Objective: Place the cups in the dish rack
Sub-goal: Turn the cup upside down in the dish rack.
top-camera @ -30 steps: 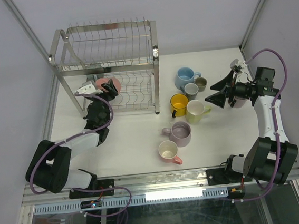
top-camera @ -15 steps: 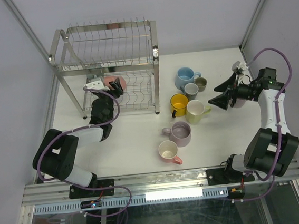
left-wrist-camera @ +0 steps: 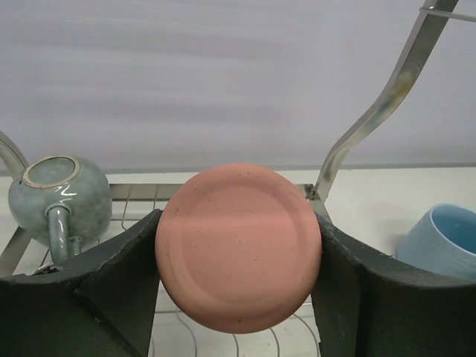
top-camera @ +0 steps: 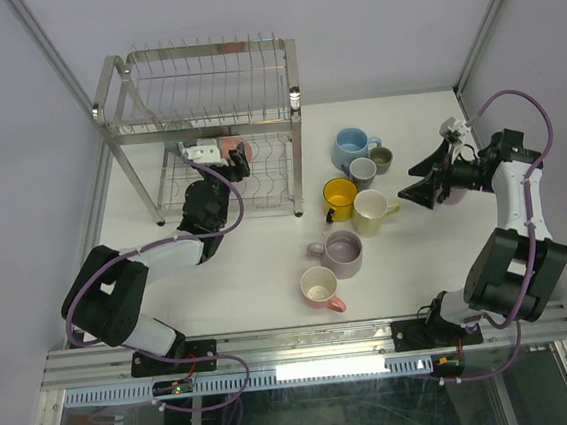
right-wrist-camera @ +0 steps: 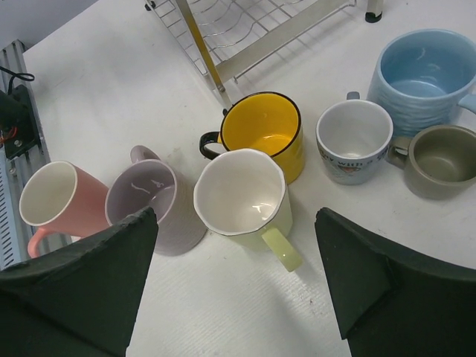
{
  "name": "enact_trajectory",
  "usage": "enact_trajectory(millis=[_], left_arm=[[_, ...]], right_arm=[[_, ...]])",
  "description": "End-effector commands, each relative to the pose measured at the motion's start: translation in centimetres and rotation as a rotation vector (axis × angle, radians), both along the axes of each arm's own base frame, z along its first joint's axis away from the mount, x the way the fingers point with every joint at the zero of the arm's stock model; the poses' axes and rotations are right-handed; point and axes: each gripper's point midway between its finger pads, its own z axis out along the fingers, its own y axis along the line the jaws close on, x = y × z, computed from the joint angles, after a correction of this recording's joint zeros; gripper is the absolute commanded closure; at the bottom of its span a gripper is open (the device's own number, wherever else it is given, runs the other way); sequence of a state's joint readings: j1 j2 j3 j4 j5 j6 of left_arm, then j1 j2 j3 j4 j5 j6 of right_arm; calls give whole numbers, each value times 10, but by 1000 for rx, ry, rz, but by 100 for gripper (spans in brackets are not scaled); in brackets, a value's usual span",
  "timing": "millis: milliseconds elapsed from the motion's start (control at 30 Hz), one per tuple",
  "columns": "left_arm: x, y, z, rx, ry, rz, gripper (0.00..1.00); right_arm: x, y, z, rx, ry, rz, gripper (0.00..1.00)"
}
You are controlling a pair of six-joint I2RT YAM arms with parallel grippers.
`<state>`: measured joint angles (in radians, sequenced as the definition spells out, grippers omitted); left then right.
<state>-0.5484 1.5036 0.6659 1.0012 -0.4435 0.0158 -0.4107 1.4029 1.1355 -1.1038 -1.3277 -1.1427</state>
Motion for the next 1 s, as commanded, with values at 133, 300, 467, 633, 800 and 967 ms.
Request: enact_trajectory(millis=[133, 300, 467, 633, 800, 967], left_arm=[[13, 2, 14, -10, 20, 26, 100], [24, 12, 13, -12, 81, 53, 100], [30, 22, -5, -24, 130, 85, 100], [26, 32, -11, -58, 91, 107, 100], [26, 34, -20, -84, 59, 116, 100], [29, 42, -32, -103, 35, 157, 100]], right_arm=[[10, -5, 30, -91, -111, -94, 11], [12, 8, 30, -107, -69, -79, 12], [9, 26, 41, -72, -66, -28, 14], [7, 27, 46, -71, -72, -27, 15], [3, 30, 40, -75, -70, -14, 14], [-1, 37, 34, -78, -68, 8, 14]])
